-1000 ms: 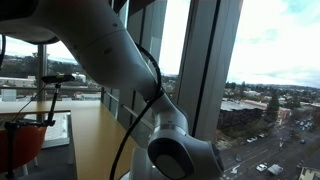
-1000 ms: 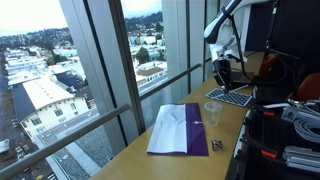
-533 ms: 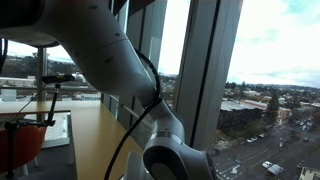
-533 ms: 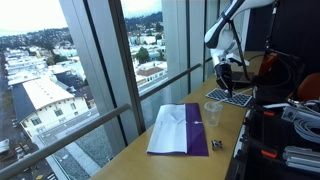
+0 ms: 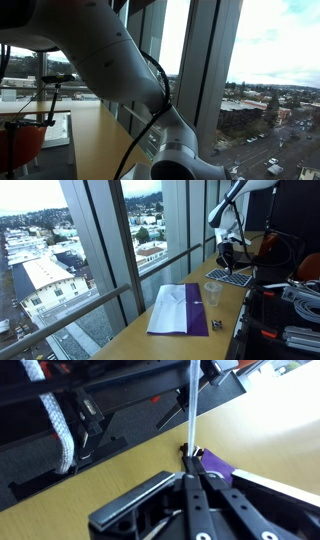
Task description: Put the straw in the cup
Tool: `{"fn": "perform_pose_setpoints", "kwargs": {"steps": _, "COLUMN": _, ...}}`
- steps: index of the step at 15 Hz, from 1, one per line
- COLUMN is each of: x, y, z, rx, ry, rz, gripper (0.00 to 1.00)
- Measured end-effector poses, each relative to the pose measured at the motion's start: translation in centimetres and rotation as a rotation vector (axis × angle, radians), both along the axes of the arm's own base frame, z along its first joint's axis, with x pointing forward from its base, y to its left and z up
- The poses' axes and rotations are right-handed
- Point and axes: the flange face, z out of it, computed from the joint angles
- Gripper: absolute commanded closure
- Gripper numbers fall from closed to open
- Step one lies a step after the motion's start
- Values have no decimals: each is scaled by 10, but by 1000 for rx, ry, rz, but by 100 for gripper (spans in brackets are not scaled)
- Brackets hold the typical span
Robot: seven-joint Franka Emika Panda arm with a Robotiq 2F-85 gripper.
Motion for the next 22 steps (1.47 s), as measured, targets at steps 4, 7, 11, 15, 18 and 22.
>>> {"fn": "perform_pose_setpoints", "kwargs": {"steps": 4, "x": 11, "y": -3, "z": -7, "rx": 8, "ry": -13, "rz": -12, "gripper": 100}}
{"fn": "perform_pose_setpoints", "kwargs": {"steps": 7, "x": 18, "y": 11, "z": -6, "rx": 26, "ry": -17, "rz": 6, "gripper": 100}}
{"fn": "perform_pose_setpoints", "kwargs": {"steps": 11, "x": 17, "y": 30, "z": -10, "rx": 42, "ry": 7, "rz": 32, "gripper": 100}}
{"fn": "perform_pose_setpoints", "kwargs": {"steps": 15, "x": 12, "y": 33, "z": -13, "rx": 52, "ry": 28, "rz": 33, "gripper": 100}}
{"fn": "perform_pose_setpoints", "kwargs": {"steps": 18, "x": 9, "y": 32, "z": -14, "rx": 56, "ry": 37, "rz": 30, "gripper": 100}}
{"fn": "perform_pose_setpoints", "kwargs": {"steps": 22, "x": 5, "y": 25, "z": -15, "rx": 54, "ry": 43, "rz": 16, "gripper": 100}}
